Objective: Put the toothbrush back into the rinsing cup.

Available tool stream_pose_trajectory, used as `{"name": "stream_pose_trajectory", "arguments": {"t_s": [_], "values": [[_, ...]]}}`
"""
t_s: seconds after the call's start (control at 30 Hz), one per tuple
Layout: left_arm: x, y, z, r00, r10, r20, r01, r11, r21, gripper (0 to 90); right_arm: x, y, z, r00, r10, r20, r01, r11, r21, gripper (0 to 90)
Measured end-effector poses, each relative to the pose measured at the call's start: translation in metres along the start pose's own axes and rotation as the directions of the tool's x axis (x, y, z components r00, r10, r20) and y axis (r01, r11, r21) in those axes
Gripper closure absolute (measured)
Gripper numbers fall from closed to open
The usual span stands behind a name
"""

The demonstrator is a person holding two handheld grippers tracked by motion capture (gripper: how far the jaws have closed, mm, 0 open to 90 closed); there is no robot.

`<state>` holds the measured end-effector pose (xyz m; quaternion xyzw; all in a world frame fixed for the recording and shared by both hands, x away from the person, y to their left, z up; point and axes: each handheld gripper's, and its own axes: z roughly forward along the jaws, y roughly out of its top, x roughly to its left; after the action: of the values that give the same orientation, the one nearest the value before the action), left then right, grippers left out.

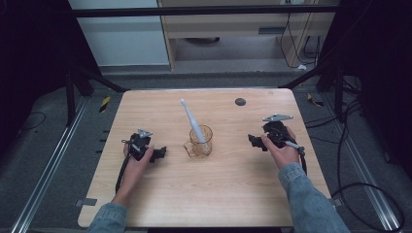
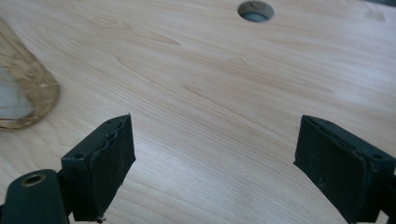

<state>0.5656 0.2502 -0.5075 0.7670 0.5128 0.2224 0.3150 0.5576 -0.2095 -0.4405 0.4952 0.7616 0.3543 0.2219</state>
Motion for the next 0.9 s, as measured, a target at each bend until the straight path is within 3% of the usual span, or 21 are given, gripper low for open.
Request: {"name": "stream_pose_trajectory", "arguments": {"t_s": [0.17,0.27,0.4,0.9], "values": [[0.000,0.000,0.000,1.0000,0.001,0.000,-0.001,1.0000,0.001,0.0,-0.012,-0.008,0.009,0.9993,0.015,0.035,-0.016,0.999,0.032,12.1],[0.000,0.000,0.000,1.0000,0.001,0.000,-0.001,1.0000,0.001,0.0,-0.027,-0.017,0.019,0.9963,0.044,0.074,-0.048,0.997,0.056,12.9],[0.000,0.000,0.000,1.0000,0.001,0.000,-0.001,1.0000,0.001,0.0,-0.039,-0.023,0.027,0.9924,0.081,0.092,-0.089,0.993,0.084,12.8],[0.000,0.000,0.000,1.0000,0.002,0.002,-0.002,1.0000,0.001,0.0,-0.054,-0.033,0.052,0.9768,0.161,0.141,-0.173,0.982,0.077,13.2]]}}
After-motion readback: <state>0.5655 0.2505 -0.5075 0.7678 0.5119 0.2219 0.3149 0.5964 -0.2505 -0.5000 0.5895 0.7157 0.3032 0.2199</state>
